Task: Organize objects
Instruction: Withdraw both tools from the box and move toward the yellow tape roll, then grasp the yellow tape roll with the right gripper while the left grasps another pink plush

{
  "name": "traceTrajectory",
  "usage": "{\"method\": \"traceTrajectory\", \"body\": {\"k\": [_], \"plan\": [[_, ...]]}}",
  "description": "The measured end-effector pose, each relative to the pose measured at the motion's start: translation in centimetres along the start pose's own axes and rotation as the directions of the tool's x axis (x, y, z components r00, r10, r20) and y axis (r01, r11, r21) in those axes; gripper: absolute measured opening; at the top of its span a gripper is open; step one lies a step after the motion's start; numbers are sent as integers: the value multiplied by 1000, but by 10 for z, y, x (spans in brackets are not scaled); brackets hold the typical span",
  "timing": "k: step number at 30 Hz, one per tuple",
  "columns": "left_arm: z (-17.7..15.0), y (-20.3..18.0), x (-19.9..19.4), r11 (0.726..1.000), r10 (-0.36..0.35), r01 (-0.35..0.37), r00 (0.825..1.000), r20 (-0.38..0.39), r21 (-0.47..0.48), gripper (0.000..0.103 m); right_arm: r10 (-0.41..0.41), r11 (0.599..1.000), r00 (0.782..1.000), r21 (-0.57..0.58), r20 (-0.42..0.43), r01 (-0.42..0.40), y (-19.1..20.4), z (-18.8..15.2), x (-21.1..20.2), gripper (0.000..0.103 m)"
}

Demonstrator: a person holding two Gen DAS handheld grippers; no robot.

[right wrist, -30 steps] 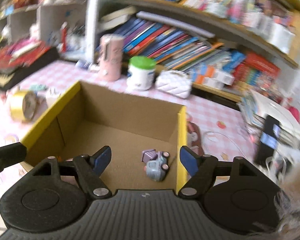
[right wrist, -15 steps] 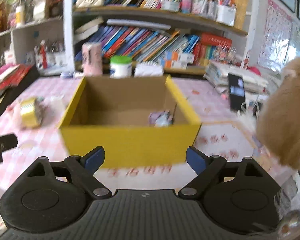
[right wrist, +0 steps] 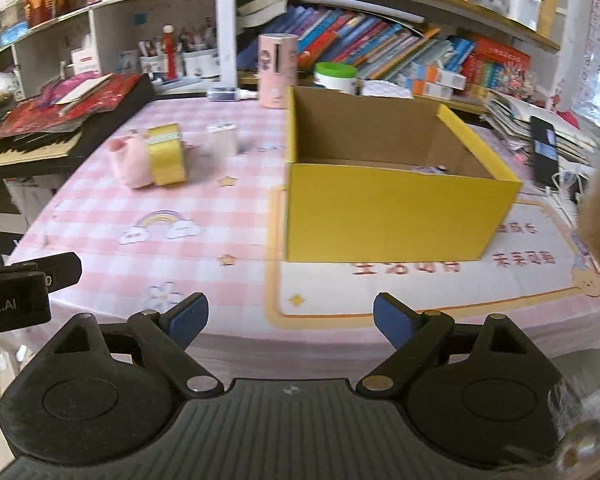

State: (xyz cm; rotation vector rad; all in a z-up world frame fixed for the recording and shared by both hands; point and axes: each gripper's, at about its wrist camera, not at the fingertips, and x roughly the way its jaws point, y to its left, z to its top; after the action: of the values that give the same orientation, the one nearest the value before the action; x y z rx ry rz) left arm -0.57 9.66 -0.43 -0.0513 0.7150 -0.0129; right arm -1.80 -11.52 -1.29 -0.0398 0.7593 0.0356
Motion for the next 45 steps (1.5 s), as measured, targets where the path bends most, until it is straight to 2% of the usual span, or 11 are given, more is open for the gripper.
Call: {"method": "traceTrajectory", "body": {"k": [7,19,34,41,45], "plan": [[-2,25,-6,1000,14,-14,1000,1,-15,96,31,999,1000,-26,5,-31,33,2,-4,91],[-1,48,5,998,20,-22,1000,-22,-54,96,60,996,998,-72,-11,-60,59,15,8,91],[40,57,60,992,96,-99,994,-47,-73,95,160,978,986,-127,-47,-165,75,62,74,86],[58,56,80,983,163,-167,985,-64,-79,95,224,967,974,-120,-35,-226,69,101,114,79],[66,59,85,974,203,-209,977,-70,-84,95,267,953,964,-145,-21,-267,79,124,138,77]]}}
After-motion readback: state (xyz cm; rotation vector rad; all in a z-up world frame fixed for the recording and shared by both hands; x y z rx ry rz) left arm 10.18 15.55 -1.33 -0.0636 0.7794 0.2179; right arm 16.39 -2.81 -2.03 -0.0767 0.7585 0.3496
